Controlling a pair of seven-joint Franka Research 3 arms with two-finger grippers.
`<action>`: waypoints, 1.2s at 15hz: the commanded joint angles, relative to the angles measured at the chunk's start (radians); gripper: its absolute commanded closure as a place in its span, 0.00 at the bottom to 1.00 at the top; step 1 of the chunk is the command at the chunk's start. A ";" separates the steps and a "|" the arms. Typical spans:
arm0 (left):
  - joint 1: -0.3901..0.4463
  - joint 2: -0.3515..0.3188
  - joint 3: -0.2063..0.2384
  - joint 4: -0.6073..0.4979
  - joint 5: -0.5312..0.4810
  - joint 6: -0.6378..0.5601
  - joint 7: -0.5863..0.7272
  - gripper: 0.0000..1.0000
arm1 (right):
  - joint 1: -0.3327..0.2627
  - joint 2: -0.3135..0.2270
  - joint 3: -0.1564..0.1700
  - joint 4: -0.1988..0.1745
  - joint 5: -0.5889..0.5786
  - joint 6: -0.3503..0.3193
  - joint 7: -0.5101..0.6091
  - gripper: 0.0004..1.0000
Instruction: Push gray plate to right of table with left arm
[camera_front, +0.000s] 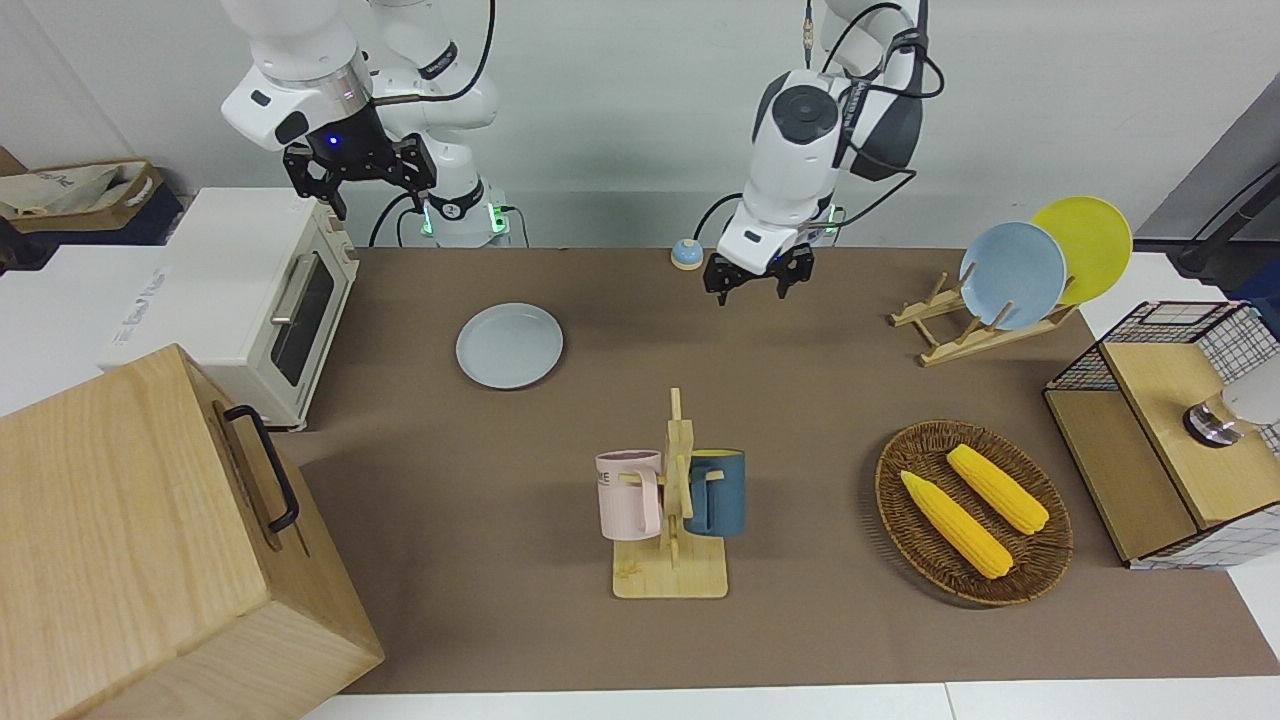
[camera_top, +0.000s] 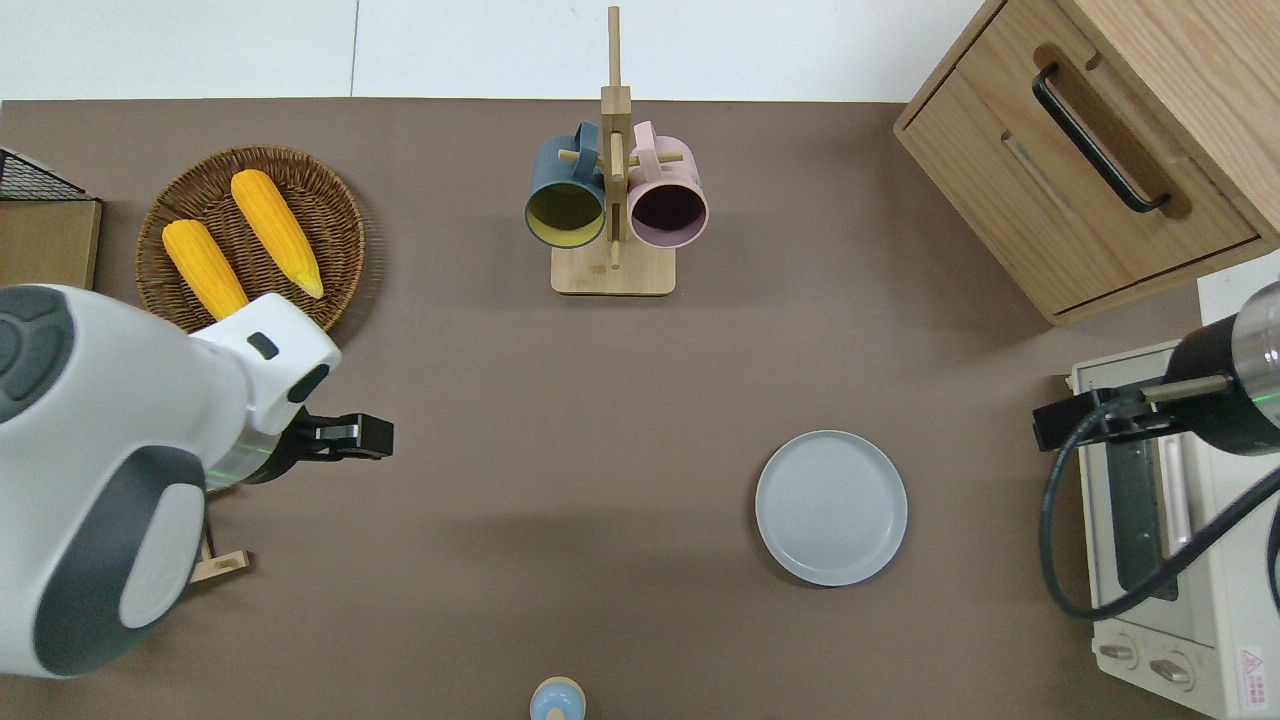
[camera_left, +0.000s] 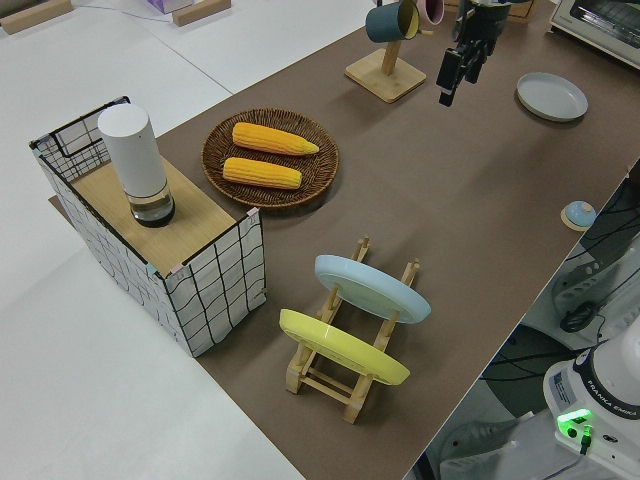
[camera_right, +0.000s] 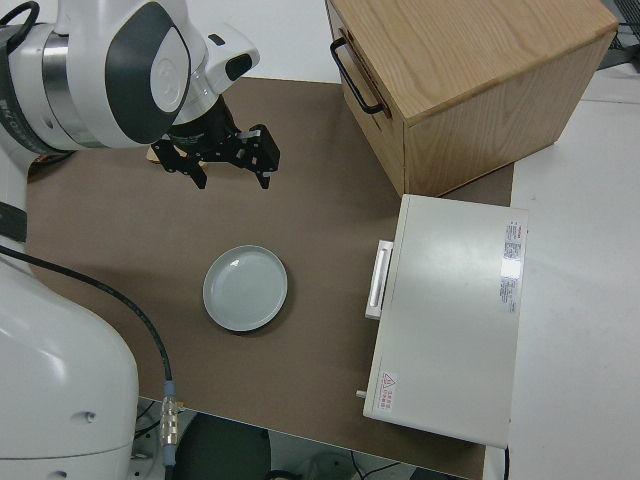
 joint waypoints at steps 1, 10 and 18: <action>0.014 -0.045 0.073 0.009 -0.015 -0.047 0.136 0.01 | -0.020 -0.002 0.016 0.009 0.004 -0.016 0.013 0.02; 0.016 -0.045 0.174 0.067 -0.004 -0.092 0.259 0.01 | -0.020 -0.002 0.016 0.009 0.004 -0.016 0.013 0.02; 0.014 -0.045 0.171 0.101 0.011 -0.107 0.260 0.01 | -0.020 -0.002 0.016 0.009 0.004 -0.016 0.012 0.02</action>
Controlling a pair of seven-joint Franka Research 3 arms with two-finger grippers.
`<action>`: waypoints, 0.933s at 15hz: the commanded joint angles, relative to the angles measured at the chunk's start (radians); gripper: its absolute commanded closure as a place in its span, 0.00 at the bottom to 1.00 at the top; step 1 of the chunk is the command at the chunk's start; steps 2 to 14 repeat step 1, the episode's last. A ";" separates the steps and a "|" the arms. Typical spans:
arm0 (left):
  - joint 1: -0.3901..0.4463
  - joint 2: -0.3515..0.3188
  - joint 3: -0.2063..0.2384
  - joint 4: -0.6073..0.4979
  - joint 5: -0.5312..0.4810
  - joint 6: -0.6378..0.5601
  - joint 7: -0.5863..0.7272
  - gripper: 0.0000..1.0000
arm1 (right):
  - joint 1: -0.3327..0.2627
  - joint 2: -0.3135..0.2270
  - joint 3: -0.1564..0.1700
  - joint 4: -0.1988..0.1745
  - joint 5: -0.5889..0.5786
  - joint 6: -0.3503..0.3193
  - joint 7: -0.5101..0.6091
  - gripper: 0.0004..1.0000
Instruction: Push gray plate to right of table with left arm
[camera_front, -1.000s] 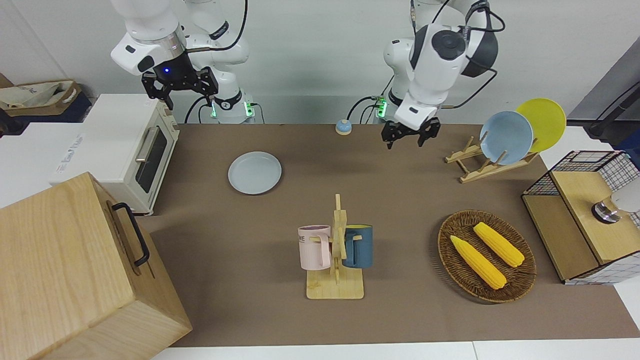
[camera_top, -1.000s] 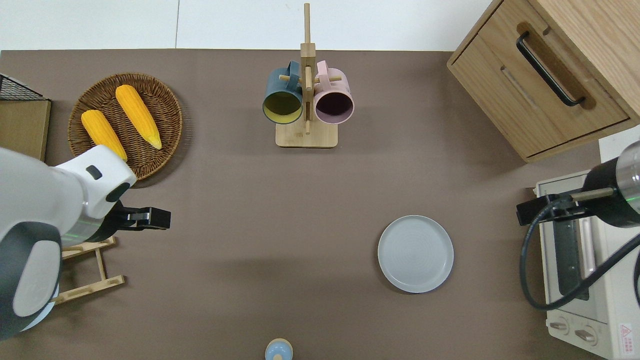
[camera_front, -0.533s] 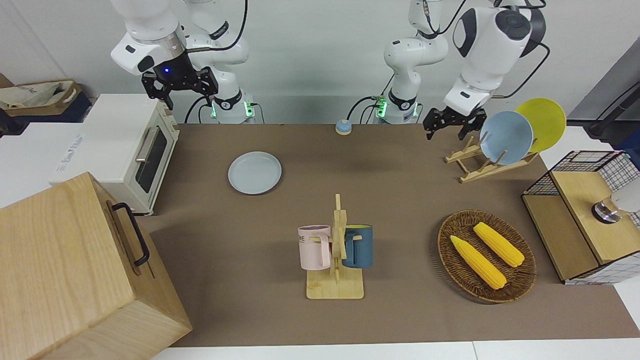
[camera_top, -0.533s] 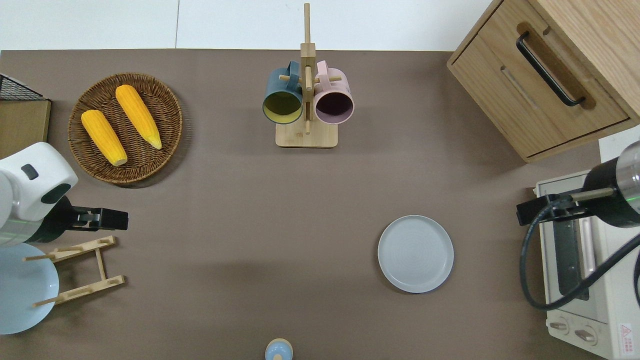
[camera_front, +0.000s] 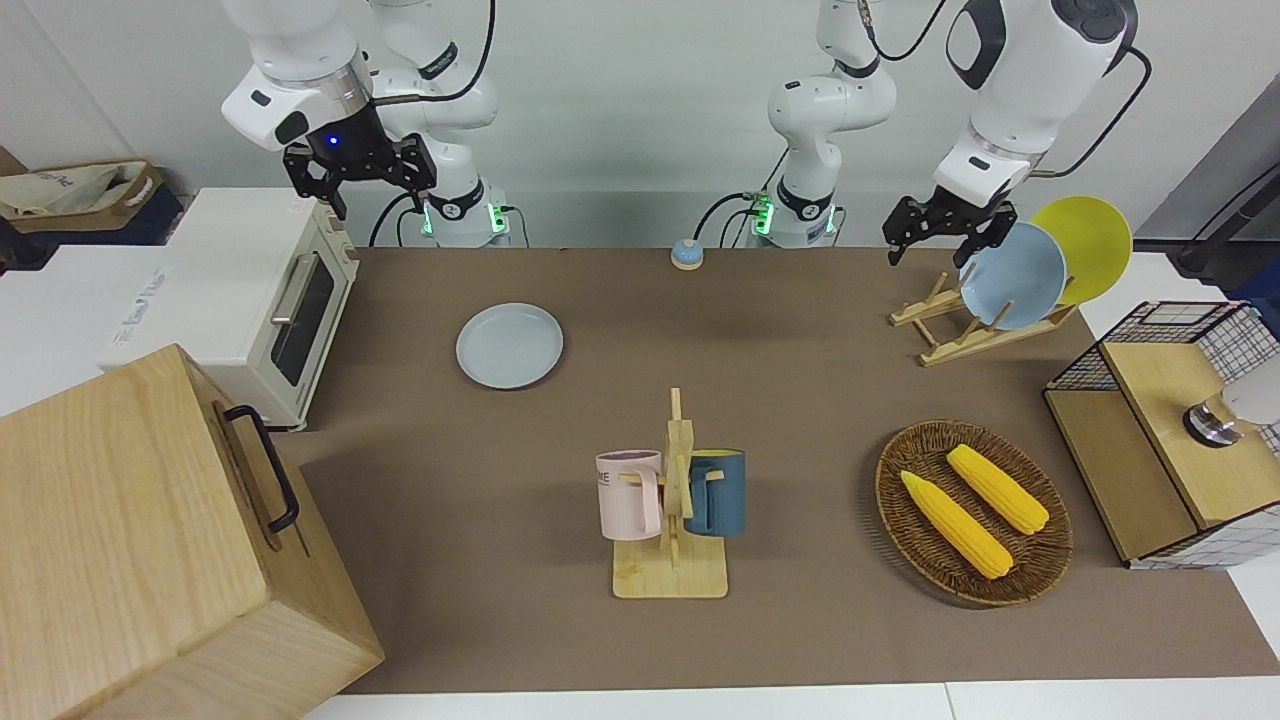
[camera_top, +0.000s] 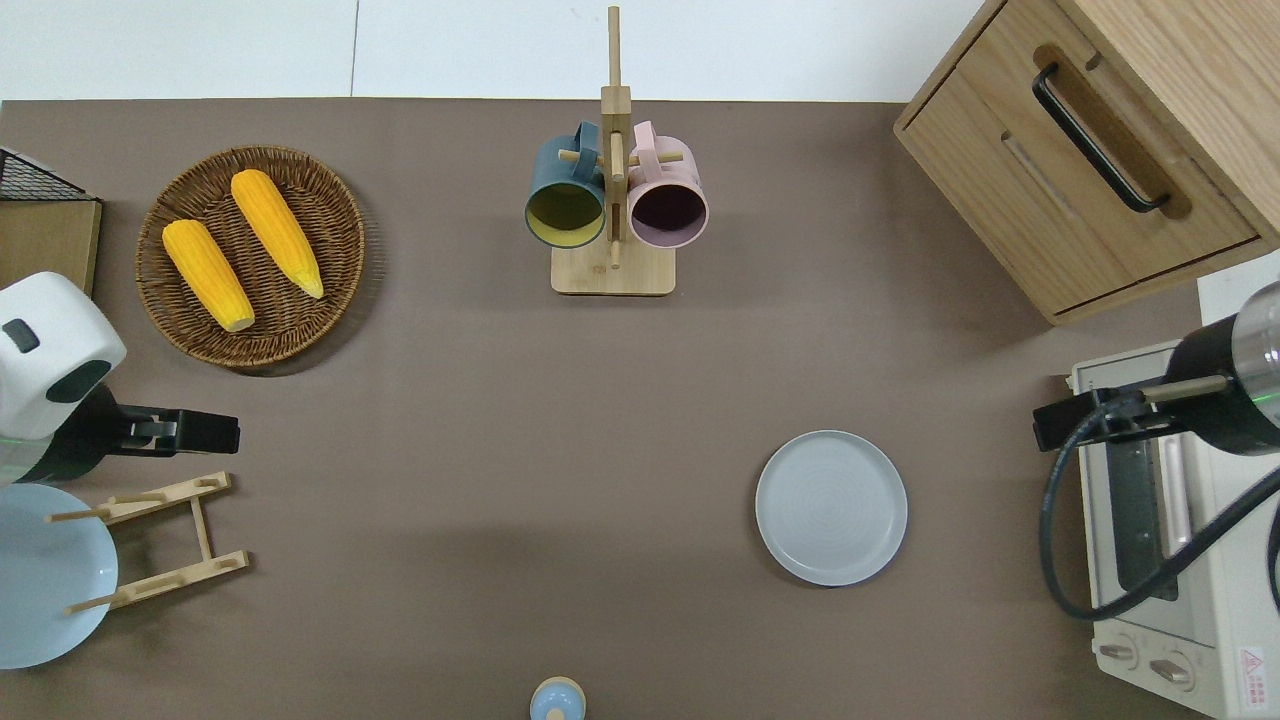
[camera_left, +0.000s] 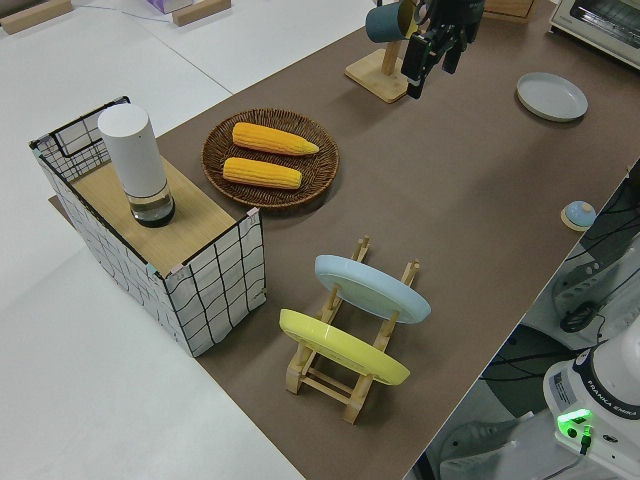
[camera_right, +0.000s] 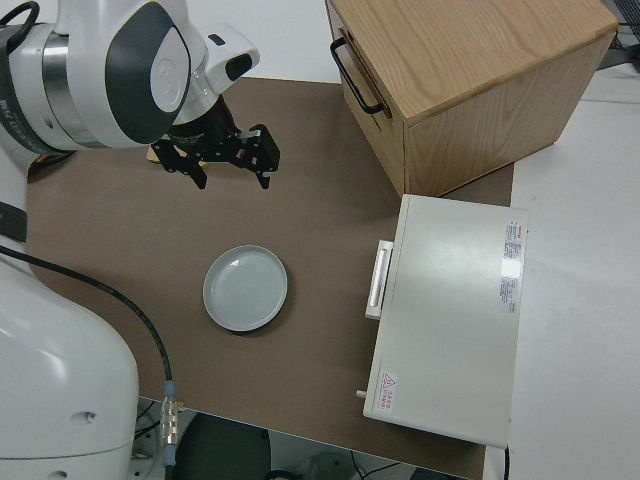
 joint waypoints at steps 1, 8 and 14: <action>0.003 -0.006 -0.004 0.010 0.010 -0.026 0.014 0.01 | -0.019 -0.002 0.016 0.009 0.004 -0.016 0.013 0.02; 0.003 -0.006 -0.004 0.010 0.010 -0.026 0.014 0.01 | -0.019 -0.002 0.016 0.009 0.004 -0.016 0.013 0.02; 0.003 -0.006 -0.004 0.010 0.010 -0.026 0.014 0.01 | -0.019 -0.002 0.016 0.009 0.004 -0.016 0.013 0.02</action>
